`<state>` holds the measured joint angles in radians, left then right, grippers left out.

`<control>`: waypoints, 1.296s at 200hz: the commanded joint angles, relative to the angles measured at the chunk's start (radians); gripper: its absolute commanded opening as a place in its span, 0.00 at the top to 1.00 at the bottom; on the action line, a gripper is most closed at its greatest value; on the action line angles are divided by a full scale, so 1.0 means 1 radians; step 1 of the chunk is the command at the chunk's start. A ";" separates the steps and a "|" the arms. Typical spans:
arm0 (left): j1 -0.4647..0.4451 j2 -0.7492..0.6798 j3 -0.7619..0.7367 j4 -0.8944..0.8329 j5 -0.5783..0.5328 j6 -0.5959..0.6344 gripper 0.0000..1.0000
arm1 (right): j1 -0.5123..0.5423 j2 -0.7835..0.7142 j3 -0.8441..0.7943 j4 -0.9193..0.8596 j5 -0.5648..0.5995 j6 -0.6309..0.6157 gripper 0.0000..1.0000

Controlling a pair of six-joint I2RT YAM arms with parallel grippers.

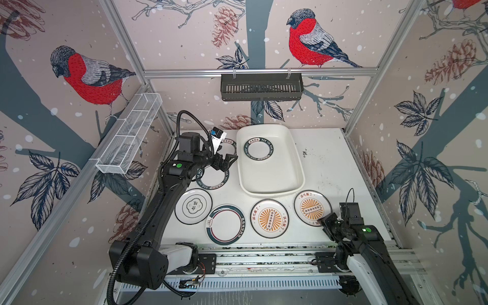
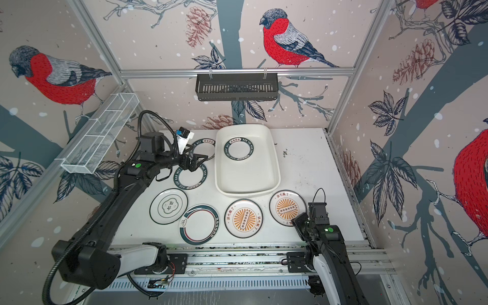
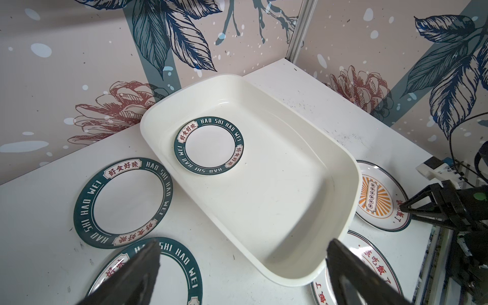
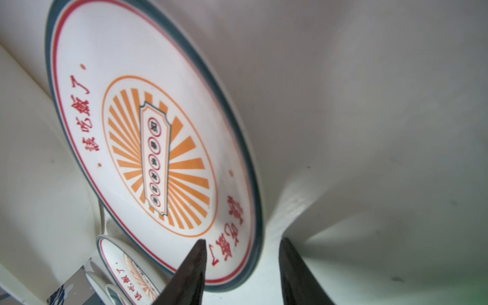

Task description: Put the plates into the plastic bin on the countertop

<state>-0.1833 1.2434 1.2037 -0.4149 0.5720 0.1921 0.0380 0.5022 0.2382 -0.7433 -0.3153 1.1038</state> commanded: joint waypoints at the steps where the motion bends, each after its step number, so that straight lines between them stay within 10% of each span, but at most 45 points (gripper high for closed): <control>1: -0.001 -0.006 -0.003 -0.007 0.014 0.020 0.03 | 0.000 -0.028 -0.030 -0.011 -0.006 0.049 0.56; 136: -0.005 0.012 -0.013 0.040 0.042 0.003 0.03 | -0.002 -0.216 -0.093 -0.078 0.093 0.136 0.75; 259: -0.007 0.003 -0.044 0.056 0.047 0.015 0.03 | -0.002 -0.218 -0.125 -0.027 0.114 0.186 0.73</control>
<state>-0.1898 1.2549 1.1656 -0.3885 0.6018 0.1917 0.0368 0.2852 0.1520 -0.6800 -0.2268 1.2613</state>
